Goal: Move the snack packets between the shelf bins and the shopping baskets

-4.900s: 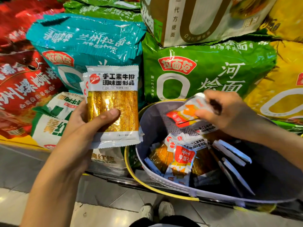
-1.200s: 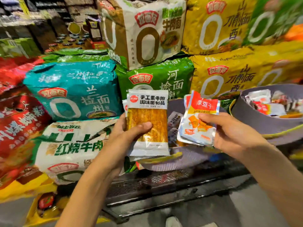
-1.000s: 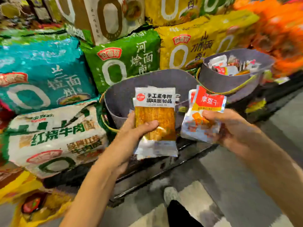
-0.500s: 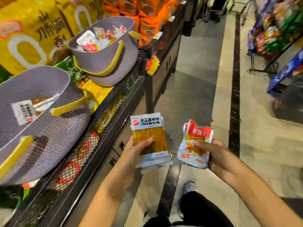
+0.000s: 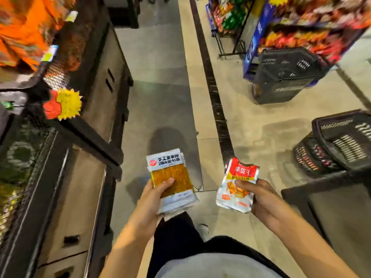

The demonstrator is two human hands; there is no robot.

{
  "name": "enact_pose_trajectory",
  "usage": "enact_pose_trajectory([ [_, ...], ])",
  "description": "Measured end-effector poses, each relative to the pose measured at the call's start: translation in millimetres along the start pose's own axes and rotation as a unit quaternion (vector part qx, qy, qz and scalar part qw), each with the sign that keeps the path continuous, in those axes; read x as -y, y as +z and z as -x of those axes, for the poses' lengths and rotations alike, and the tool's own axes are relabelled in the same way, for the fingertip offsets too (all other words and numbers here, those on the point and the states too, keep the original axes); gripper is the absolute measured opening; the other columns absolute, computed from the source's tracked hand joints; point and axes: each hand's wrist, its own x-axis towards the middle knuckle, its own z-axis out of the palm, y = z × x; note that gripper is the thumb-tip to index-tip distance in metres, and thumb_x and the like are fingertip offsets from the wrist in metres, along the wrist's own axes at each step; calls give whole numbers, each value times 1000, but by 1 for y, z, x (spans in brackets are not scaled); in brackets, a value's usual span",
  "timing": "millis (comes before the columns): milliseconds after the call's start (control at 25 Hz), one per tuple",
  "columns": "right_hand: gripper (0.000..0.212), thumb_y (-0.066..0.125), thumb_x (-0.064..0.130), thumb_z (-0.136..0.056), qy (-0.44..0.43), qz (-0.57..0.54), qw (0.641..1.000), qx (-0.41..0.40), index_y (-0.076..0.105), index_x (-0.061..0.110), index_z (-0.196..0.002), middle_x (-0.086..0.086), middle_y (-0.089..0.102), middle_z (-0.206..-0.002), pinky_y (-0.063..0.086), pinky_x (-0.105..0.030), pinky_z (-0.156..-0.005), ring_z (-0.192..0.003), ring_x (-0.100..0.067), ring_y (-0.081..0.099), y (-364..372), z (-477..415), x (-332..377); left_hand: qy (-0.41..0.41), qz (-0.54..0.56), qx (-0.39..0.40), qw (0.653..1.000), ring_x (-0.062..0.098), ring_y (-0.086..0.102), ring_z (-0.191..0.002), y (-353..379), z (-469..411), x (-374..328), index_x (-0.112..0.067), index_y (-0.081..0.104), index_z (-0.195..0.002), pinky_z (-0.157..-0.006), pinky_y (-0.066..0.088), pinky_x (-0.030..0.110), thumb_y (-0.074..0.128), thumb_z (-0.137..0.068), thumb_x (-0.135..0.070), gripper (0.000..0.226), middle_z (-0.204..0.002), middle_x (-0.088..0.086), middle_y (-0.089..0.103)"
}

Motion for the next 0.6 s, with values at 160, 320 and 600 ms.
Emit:
enact_pose_trajectory([
  [160,33,61,9,-77,8,-4,1000,-7,62,4,-110,-11,73,-92,57,-41,-72,-78,-25,72,-15,-73,55,-32,-14,-32,999,26,68,-97,30,-63,-33,-22,56,-123,-75,53,35,63,-83,-24,40,-109,5,71],
  [320,26,60,7,-80,13,-1,1000,-19,62,6,-106,-9,74,-90,59,-34,-67,-77,-23,72,-12,-166,113,-46,-21,-57,997,26,67,-95,50,-149,-80,-20,54,-123,-74,53,35,62,-86,-21,38,-109,6,70],
  [600,24,57,-1,-84,11,-56,996,-65,62,2,-107,-15,72,-94,58,-34,-67,-77,-25,70,1,-298,232,-34,-69,1,997,21,68,-89,126,-321,-227,-21,55,-117,-69,51,32,62,-87,-16,31,-108,6,70],
])
